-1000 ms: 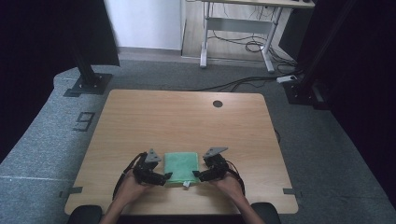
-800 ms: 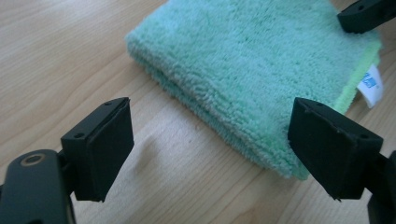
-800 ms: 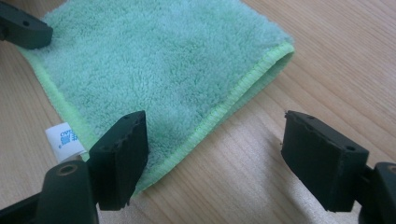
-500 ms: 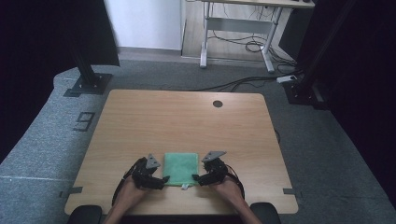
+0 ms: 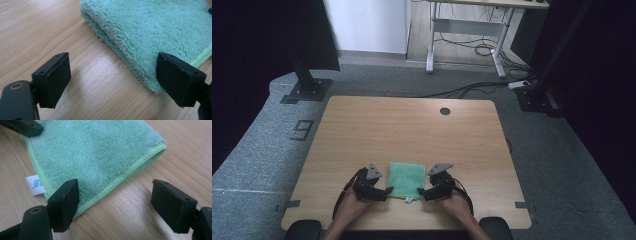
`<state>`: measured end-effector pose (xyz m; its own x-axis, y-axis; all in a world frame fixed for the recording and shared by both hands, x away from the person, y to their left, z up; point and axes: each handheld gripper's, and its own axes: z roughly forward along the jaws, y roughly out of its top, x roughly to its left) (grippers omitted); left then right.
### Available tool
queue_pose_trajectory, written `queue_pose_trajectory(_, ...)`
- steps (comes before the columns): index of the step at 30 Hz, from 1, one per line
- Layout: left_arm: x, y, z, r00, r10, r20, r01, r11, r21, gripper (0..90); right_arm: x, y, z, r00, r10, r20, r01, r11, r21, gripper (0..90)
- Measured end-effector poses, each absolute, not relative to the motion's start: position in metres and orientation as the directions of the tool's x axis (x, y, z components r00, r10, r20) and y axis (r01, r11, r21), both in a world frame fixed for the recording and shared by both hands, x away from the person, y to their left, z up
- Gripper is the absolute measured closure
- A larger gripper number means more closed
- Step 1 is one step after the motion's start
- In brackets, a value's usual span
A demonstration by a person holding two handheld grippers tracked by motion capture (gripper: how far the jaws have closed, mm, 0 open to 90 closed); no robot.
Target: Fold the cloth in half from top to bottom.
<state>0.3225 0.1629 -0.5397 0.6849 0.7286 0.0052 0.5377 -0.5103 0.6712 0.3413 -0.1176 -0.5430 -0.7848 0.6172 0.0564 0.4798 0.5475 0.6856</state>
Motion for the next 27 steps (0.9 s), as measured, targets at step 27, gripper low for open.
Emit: queue_pose_trajectory(27, 0.326, 0.157, -0.543, 0.678, 0.735, -0.006, 0.541, -0.493, 0.682, 16.1, 0.338, -0.127, -0.544, -0.738, 0.674, 0.025, 0.498, 0.520, 0.694, 25.3)
